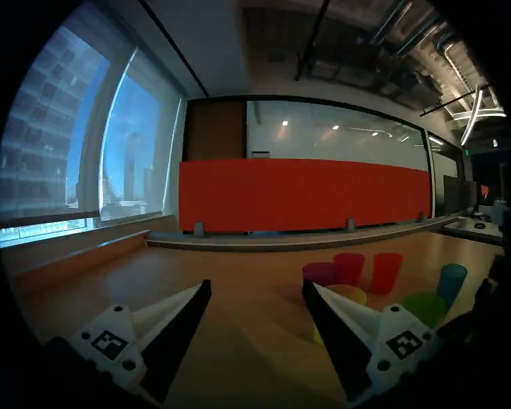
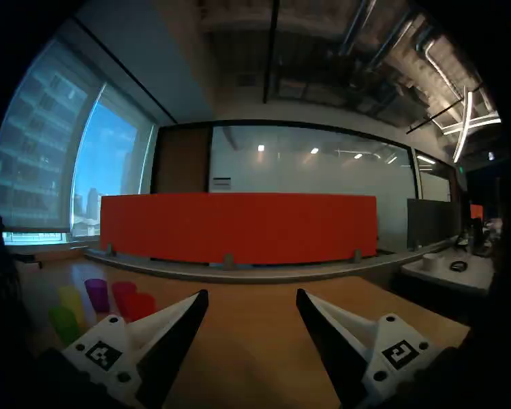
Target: Pour water
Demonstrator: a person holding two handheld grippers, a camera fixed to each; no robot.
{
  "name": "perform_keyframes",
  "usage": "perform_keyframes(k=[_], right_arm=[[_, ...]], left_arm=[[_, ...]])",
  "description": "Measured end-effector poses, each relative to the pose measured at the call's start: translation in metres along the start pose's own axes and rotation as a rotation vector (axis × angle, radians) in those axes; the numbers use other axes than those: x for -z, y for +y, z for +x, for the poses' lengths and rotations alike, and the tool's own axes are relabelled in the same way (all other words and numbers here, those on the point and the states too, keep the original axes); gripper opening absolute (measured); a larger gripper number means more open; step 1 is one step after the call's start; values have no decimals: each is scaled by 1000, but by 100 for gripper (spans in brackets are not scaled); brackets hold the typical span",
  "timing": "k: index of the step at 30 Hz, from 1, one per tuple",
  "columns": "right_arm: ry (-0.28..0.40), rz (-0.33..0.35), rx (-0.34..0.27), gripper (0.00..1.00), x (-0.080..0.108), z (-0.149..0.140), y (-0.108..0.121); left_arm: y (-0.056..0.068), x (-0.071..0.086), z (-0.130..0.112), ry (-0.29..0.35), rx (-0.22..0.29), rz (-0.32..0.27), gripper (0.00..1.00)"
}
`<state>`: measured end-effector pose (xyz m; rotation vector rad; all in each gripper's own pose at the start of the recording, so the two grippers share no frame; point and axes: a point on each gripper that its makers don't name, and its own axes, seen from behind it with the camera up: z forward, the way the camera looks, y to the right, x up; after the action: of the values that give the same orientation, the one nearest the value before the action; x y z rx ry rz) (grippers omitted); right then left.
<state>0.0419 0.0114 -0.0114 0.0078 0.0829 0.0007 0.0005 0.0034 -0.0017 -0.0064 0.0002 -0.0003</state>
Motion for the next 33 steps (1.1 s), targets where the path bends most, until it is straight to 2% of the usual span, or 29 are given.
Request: perform_keyframes(k=[13, 21, 33], right_arm=[[-23, -18, -22, 100, -8, -32, 1], [-38, -22, -51, 100, -11, -41, 3], [-50, -22, -54, 100, -11, -47, -1]], left_arm=[[0, 0, 0, 0, 0, 0, 100], [0, 0, 0, 0, 0, 0, 100], [-1, 0, 0, 0, 0, 0, 99]])
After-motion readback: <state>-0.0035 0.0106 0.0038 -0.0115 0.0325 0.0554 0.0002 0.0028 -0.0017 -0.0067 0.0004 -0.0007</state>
